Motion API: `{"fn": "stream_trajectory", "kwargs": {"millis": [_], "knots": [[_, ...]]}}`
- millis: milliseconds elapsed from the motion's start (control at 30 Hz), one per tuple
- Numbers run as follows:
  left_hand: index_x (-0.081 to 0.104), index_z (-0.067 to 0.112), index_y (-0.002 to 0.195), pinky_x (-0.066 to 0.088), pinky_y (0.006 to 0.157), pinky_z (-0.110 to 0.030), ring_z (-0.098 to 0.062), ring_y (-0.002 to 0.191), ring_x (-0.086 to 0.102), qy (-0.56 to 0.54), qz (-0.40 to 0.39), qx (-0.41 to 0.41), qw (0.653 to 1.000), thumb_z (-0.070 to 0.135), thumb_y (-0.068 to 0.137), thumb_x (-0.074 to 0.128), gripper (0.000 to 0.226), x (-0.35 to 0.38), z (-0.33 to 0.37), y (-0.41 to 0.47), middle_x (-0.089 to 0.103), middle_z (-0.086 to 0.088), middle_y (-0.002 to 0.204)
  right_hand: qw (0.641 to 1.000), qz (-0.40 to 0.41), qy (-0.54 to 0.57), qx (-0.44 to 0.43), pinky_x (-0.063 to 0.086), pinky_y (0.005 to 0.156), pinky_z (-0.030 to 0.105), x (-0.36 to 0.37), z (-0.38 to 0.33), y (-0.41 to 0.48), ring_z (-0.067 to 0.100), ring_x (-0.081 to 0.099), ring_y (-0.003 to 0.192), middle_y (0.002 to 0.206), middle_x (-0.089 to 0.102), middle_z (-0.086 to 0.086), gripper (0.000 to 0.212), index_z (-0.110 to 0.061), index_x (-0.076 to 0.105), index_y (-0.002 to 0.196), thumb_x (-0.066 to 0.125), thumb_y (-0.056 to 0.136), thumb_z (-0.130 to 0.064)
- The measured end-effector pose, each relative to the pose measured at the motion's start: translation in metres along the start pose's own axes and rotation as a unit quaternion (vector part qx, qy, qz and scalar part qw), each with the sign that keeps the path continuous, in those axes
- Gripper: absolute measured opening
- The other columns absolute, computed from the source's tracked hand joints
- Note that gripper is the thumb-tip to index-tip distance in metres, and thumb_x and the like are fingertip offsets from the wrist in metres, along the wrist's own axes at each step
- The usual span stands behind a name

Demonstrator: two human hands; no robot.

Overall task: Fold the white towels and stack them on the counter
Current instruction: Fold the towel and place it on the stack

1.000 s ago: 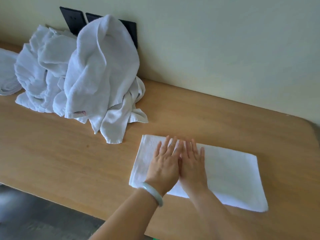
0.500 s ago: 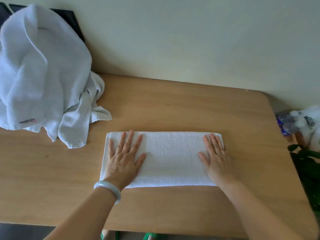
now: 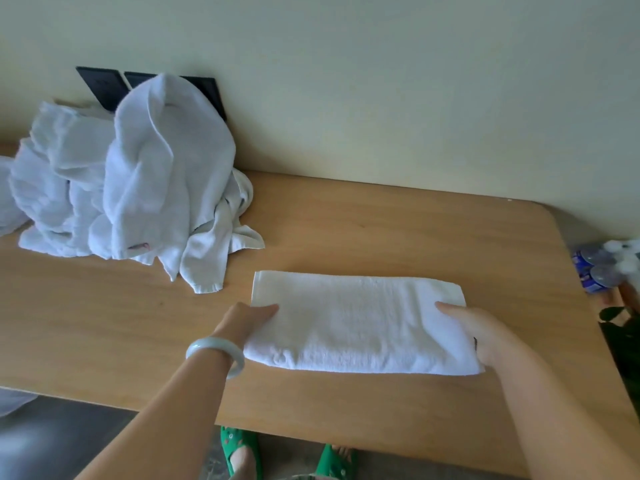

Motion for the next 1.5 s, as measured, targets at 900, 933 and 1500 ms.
{"fn": "stream_trajectory", "kwargs": {"millis": [900, 933, 1500], "knots": [[0.070, 0.010, 0.101, 0.056, 0.086, -0.037, -0.026, 0.089, 0.071, -0.011, 0.139, 0.047, 0.989, 0.024, 0.092, 0.065, 0.017, -0.557, -0.196, 0.081, 0.074, -0.008, 0.096, 0.912, -0.187, -0.163, -0.326, 0.051, 0.082, 0.033, 0.550, -0.120, -0.227, 0.009, 0.066, 0.093, 0.102, 0.070, -0.006, 0.044, -0.028, 0.064, 0.105, 0.084, 0.067, -0.040], [0.070, 0.011, 0.102, 0.055, 0.086, -0.036, -0.024, 0.090, 0.070, 0.011, 0.136, 0.045, 0.990, 0.026, 0.092, 0.065, 0.019, -0.580, -0.202, 0.094, 0.074, -0.007, 0.098, 0.912, -0.190, -0.173, -0.319, 0.050, 0.085, 0.034, 0.575, -0.119, -0.230, 0.009, 0.065, 0.095, 0.103, 0.069, -0.008, 0.047, -0.028, 0.064, 0.106, 0.084, 0.066, -0.044], [0.043, 0.012, 0.134, 0.042, 0.098, -0.043, -0.034, 0.121, 0.044, 0.267, 0.275, -0.008, 0.923, 0.036, 0.093, 0.060, 0.050, -0.747, -0.229, 0.239, 0.045, -0.014, 0.133, 0.917, -0.015, -0.262, -0.300, 0.049, 0.068, 0.035, 0.765, -0.113, -0.222, 0.024, 0.061, 0.089, 0.104, 0.062, 0.014, 0.038, -0.002, 0.052, 0.107, 0.075, 0.078, -0.010]]}}
Point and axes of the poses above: each hand's wrist, its own y-axis towards the middle knuckle, its own x-axis out of the palm, z = x × y, the point moved 8 cm from there along y, towards the middle knuckle
